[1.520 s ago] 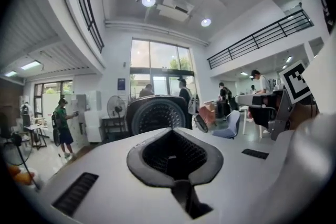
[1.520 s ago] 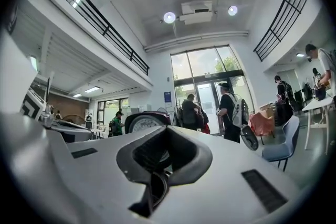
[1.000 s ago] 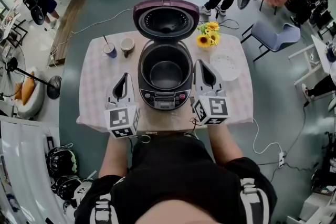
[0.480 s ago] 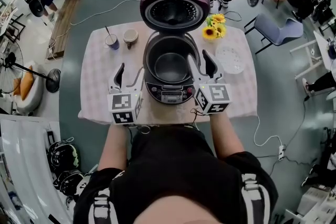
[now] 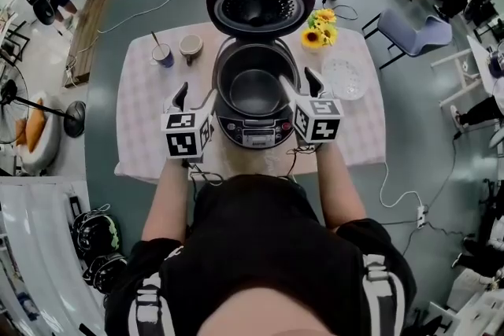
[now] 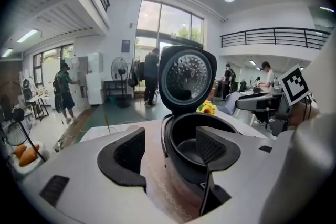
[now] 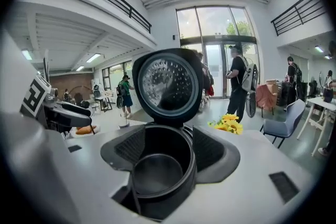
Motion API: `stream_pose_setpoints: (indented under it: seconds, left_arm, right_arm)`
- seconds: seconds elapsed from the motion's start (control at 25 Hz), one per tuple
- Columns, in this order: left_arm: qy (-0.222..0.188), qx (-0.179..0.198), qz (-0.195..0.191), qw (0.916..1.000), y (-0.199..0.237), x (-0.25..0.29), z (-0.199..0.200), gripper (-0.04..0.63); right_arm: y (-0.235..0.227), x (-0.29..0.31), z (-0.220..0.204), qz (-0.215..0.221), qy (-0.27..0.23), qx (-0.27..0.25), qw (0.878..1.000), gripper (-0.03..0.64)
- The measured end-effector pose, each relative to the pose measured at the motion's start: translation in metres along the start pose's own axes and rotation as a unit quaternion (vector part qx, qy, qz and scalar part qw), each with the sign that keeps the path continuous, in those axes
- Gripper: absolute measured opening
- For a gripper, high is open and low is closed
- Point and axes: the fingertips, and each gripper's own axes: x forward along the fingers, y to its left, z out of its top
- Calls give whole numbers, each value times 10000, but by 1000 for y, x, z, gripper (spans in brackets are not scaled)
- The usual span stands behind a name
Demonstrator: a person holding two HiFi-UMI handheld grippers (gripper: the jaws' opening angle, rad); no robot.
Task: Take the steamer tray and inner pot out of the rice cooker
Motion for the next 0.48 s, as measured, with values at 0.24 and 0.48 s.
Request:
stream_pose_setpoints:
  seconds: [0.24,0.48]
  left_arm:
    - [497,204,-210,9983,-9,36,-8,284]
    - [1167,563,-375,9909,-14,72,-24,284]
  right_arm:
    - [-20,21,-32,-89,715,-8,9974,259]
    - [-26,40,-55,0,1283,-131,9917,258]
